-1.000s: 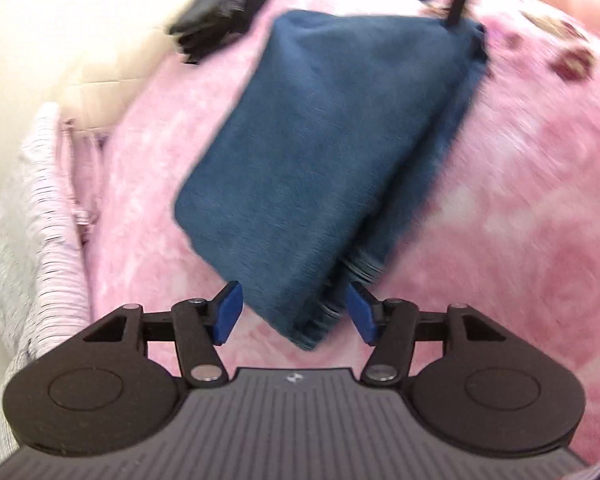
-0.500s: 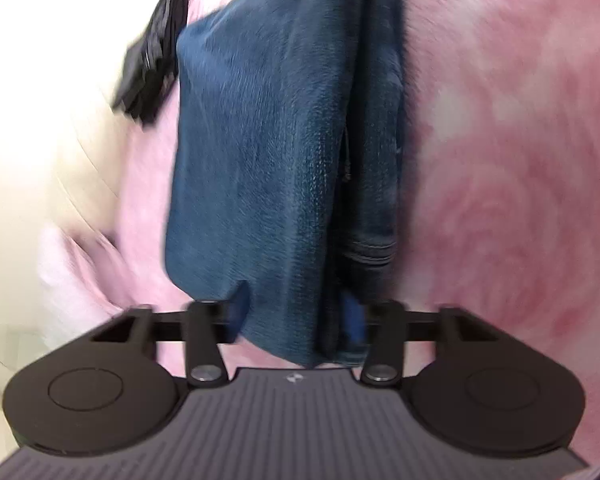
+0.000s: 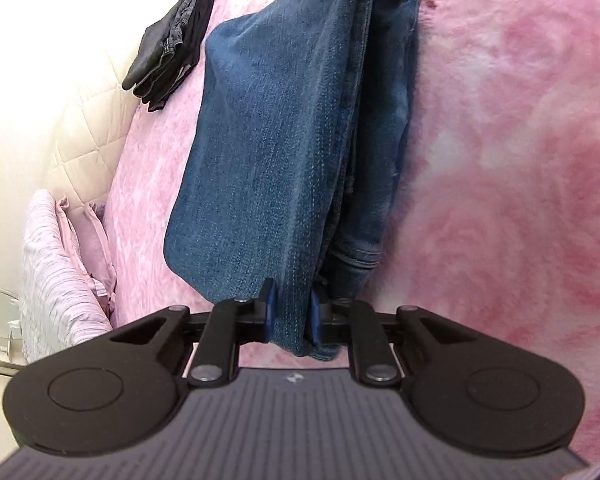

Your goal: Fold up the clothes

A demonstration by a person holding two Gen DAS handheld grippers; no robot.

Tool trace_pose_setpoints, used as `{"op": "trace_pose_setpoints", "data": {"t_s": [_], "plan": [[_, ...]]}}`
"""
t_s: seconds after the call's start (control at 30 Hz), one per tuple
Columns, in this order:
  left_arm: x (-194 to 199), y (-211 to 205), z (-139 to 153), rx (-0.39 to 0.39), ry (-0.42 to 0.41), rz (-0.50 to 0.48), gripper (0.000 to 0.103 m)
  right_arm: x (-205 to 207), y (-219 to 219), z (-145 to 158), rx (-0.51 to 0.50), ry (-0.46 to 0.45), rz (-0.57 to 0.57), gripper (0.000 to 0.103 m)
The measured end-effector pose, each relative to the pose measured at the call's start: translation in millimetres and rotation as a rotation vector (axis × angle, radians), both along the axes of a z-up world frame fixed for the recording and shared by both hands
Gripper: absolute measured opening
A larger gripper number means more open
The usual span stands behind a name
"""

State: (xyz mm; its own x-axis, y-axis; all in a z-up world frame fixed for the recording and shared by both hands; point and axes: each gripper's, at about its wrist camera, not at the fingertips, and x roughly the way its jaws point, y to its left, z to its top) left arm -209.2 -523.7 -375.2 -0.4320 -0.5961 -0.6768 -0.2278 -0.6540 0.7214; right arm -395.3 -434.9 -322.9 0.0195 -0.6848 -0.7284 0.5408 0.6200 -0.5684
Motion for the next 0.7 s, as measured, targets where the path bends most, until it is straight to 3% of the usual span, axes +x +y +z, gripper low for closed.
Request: {"op": "trace_pose_setpoints", "data": {"t_s": [0.2, 0.3, 0.43, 0.5, 0.57, 0.7], "plan": [[3.0, 3.2, -0.8, 0.017, 0.010, 0.012, 0.015, 8.6, -12.6, -18.6, 0.034, 0.053, 0.014, 0.015], [4.0, 2.9, 14.4, 0.057, 0.020, 0.101, 0.015, 13.1, -8.6, -18.6, 0.023, 0.070, 0.007, 0.018], [5.4, 2.5, 34.7, 0.110, 0.032, 0.220, 0.036, 13.5, 1.0, 1.3, 0.074, 0.035, -0.067, 0.028], [6.0, 2.2, 44.8, 0.137, 0.039, 0.279, 0.039, 13.7, 6.0, 14.4, 0.103, 0.006, -0.117, 0.036], [6.8, 2.0, 55.1, 0.164, 0.046, 0.339, 0.049, 15.8, 12.3, 29.6, 0.129, -0.027, -0.180, 0.044], [15.5, 5.3, 103.2, 0.304, 0.218, 0.610, 0.061, 18.3, 18.7, 72.0, 0.187, -0.171, -0.363, 0.058]]}}
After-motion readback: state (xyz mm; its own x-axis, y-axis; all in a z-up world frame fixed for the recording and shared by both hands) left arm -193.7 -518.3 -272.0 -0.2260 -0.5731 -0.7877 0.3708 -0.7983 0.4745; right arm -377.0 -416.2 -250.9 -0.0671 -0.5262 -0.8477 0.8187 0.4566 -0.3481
